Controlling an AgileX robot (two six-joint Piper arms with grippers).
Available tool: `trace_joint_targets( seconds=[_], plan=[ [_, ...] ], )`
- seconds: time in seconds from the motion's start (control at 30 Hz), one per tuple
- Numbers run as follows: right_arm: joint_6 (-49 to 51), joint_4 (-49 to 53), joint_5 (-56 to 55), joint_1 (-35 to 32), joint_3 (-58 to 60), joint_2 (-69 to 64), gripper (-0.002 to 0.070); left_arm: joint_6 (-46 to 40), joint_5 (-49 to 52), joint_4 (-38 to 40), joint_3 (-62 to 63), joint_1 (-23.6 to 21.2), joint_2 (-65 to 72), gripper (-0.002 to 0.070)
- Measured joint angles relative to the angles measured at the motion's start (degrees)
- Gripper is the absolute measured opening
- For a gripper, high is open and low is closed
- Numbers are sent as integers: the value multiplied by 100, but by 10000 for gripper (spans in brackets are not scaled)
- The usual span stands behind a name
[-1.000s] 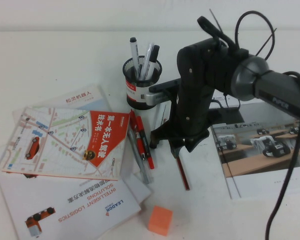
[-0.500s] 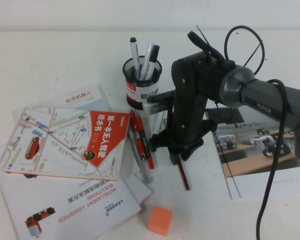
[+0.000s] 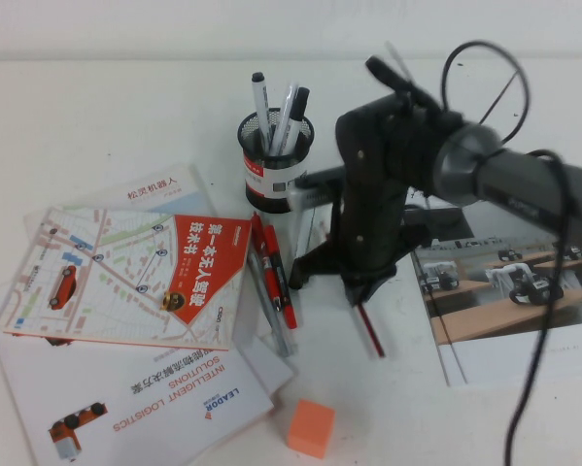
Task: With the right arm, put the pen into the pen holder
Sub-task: Pick up the pen on the table, then place the pen onto the pen holder
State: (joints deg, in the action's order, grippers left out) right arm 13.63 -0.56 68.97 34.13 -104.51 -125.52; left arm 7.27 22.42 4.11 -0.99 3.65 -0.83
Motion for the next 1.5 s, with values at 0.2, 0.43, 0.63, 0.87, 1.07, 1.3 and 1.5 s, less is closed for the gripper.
trace_joint_targets(
  seconds=[0.2,0.43,0.63,0.87,1.07,1.3,1.5],
  plan=[
    [648,652,-851,0,1010,1299,18,0,0,0,0,0,0,-3],
    [1540,788,-3825,0,3314,3065,18,0,0,0,0,0,0,-3],
    [1712,965,-7186,0,4561,3496,18,0,0,0,0,0,0,-3],
    [728,727,-10831,0,4417,2625,17,0,0,0,0,0,0,-3],
    [-86,195,-10919,0,3468,1726,17,0,0,0,0,0,0,-3],
    [-982,-296,-10371,0,2116,687,17,0,0,0,0,0,0,-3],
    [-1294,-426,-9673,0,1426,118,71,0,0,0,0,0,0,-3]
  ],
)
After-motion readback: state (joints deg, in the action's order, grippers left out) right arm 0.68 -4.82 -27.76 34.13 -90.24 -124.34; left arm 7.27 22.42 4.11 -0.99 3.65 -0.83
